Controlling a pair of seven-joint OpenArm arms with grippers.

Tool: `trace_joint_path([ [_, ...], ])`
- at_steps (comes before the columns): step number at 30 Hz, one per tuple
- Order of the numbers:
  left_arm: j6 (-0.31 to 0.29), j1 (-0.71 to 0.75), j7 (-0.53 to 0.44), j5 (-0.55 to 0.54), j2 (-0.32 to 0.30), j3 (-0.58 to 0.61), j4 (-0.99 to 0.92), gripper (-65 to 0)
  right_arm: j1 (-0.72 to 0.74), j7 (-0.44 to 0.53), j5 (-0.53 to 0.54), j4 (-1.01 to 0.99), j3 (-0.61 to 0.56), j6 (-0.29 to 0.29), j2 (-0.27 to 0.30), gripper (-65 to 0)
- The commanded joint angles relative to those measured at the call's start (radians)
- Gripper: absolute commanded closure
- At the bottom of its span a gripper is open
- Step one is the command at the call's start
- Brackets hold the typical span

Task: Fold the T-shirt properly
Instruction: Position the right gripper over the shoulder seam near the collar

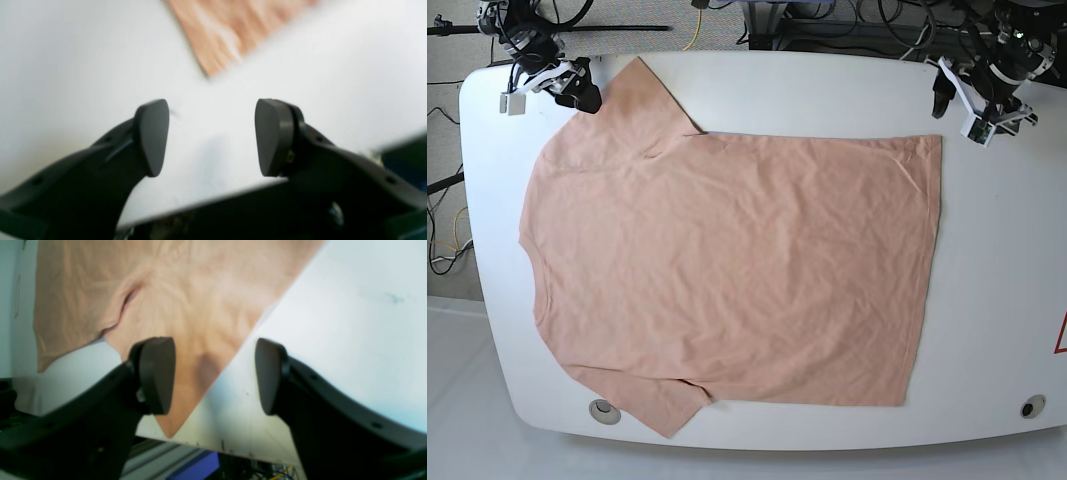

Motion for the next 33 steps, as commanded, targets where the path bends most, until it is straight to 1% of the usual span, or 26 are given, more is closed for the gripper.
trace_joint_path([
  [1, -0.003, -0.001, -0.004, -0.019, -0.010, -0.011, 0.022, -38.2, -0.001, -0.008, 0.016, -0.007, 0.007, -0.004, 0.011, -36.9],
  [4, -0.010, 0.011, -0.007, 0.003, -0.007, 0.005, 0.012, -37.7, 0.002, -0.026, 0.039, -0.037, 0.012, -0.002, 0.005, -36.8],
  [12, -0.009, 0.022, -0.022, 0.045, 0.002, 0.015, 0.009, -37.9, 0.002, -0.033, 0.024, -0.032, -0.001, 0.001, -0.005, -36.9],
  [14, -0.003, 0.033, -0.036, 0.067, 0.000, 0.023, 0.005, -37.8, -0.007, -0.019, -0.030, 0.007, -0.012, 0.007, -0.017, -37.1],
  [16, -0.002, 0.035, -0.044, 0.074, -0.002, 0.028, 0.002, -37.9, -0.008, -0.015, -0.060, 0.017, -0.022, 0.008, -0.022, -37.0],
  [20, -0.003, 0.040, -0.049, 0.082, -0.007, 0.035, -0.002, -37.8, -0.008, -0.007, -0.119, 0.033, -0.039, 0.011, -0.031, -37.0],
  [22, -0.003, 0.039, -0.047, 0.079, -0.007, 0.039, -0.003, -37.8, -0.006, -0.007, -0.132, 0.036, -0.047, 0.012, -0.033, -37.0],
  [26, 0.002, 0.033, -0.030, 0.060, -0.002, 0.038, -0.004, -38.2, -0.001, -0.019, -0.131, 0.032, -0.057, 0.018, -0.045, -37.1],
  [33, 0.001, 0.030, -0.025, 0.052, 0.001, 0.036, -0.011, -38.0, -0.003, -0.030, -0.120, 0.024, -0.081, 0.022, -0.047, -37.0],
])
